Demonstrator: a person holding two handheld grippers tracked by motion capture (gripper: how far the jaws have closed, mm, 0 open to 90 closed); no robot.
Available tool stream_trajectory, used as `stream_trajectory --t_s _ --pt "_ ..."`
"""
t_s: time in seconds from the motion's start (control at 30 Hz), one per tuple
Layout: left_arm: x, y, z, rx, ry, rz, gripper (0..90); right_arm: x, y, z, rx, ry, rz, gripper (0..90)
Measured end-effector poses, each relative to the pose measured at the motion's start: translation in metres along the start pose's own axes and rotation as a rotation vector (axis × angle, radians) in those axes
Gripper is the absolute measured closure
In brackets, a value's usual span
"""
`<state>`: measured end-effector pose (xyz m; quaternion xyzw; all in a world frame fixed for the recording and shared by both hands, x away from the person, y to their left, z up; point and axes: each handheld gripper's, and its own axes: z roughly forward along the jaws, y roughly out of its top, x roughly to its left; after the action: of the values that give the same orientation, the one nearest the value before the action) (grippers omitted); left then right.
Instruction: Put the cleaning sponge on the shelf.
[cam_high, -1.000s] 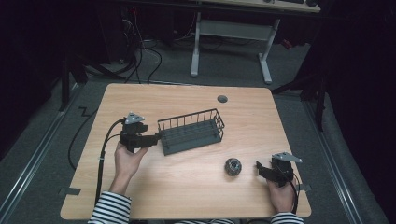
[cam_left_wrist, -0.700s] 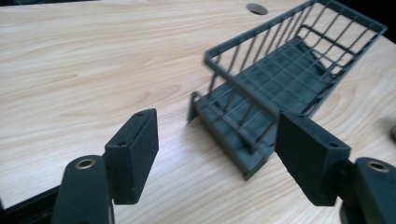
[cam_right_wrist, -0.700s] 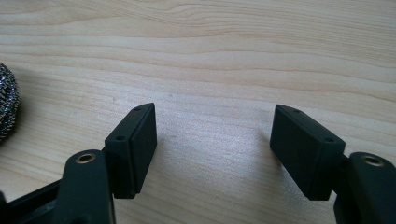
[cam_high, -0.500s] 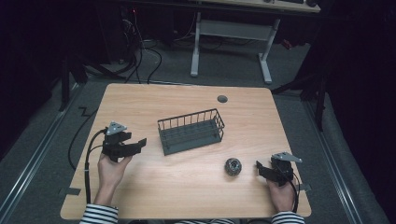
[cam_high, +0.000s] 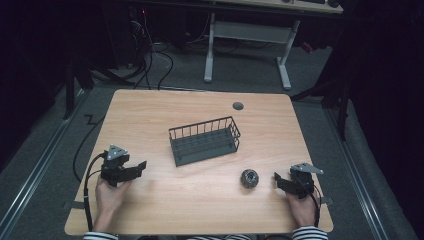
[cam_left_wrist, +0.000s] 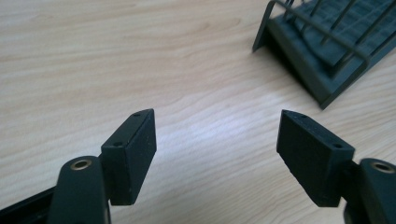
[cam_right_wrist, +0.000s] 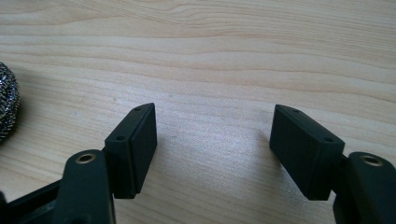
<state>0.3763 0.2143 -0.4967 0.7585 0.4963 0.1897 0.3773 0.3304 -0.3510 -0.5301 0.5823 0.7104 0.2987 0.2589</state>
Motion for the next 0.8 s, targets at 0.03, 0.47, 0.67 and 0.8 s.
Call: stream_trajectory --t_s 0.03,0.47,0.67,0.8 --pt "0.002 -0.005 0.002 0.004 0.000 -0.011 28.7 0.000 0.000 0.000 0.000 0.000 0.001 32.2" --pt "0.013 -0.028 0.012 0.045 0.091 -0.029 27.6 0.003 0.000 -0.002 0.018 0.021 -0.017 29.2" --pt "0.016 -0.036 0.015 0.046 0.104 -0.035 26.4 0.010 -0.002 -0.005 0.018 0.051 -0.037 28.5" --pt "0.014 -0.039 0.015 0.027 0.119 -0.020 26.3 0.014 -0.005 -0.008 0.011 0.072 -0.047 30.1"
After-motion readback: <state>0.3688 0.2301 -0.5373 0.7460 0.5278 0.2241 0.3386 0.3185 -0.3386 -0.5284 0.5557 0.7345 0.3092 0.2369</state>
